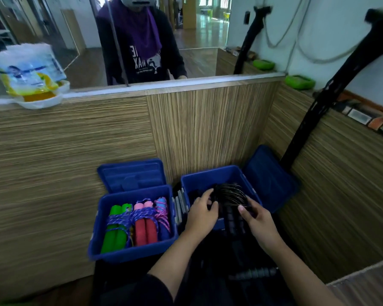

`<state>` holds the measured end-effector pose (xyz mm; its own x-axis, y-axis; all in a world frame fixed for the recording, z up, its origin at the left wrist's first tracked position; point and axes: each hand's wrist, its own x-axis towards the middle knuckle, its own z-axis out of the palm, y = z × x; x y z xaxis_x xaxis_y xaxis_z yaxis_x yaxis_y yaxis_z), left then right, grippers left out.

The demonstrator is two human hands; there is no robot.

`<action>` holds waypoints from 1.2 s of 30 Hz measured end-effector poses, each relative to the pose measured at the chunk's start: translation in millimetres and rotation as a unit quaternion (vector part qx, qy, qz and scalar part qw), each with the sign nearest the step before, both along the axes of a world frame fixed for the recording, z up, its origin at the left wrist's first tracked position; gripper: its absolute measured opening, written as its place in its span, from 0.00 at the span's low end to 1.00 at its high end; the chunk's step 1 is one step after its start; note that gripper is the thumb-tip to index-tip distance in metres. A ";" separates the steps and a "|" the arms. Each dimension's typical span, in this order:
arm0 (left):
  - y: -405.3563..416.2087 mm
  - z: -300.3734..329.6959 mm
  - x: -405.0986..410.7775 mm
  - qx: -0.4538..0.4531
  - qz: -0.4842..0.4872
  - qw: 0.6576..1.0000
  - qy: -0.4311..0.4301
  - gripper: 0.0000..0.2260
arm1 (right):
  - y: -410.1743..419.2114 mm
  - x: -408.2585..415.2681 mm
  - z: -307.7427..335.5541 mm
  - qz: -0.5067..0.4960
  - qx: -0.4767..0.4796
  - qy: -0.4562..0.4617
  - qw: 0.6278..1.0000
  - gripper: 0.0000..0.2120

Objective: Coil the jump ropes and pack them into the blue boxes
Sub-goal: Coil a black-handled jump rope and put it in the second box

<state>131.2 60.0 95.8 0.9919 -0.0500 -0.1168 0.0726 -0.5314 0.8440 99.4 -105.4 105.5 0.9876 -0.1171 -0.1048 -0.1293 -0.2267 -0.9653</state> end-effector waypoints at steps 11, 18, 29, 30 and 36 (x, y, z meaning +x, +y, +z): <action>-48.8 -75.1 111.3 0.264 -0.211 0.940 -0.054 0.24 | -60.6 104.5 -40.3 0.016 -0.090 0.017 0.996 0.25; -74.2 -101.3 130.1 0.461 -0.266 0.846 -0.031 0.29 | -52.0 117.7 -61.0 0.071 -0.253 -0.062 0.963 0.27; -50.4 -98.6 111.1 0.368 -0.138 0.920 0.009 0.28 | -27.1 128.6 -79.1 0.072 -0.382 -0.033 0.921 0.26; -48.3 -98.8 110.2 0.360 -0.132 0.924 0.010 0.27 | -25.2 130.2 -80.3 0.079 -0.387 -0.025 0.918 0.26; -41.6 -100.3 106.7 0.344 -0.103 0.933 0.011 0.31 | -10.9 138.8 -90.3 0.130 -0.430 0.101 0.888 0.27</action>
<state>237.8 18.3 -4.5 0.9663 -0.1456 -0.2123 -0.0780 -0.9515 0.2975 238.2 -116.3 15.1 0.9639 -0.0097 -0.2659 -0.1154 -0.9158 -0.3848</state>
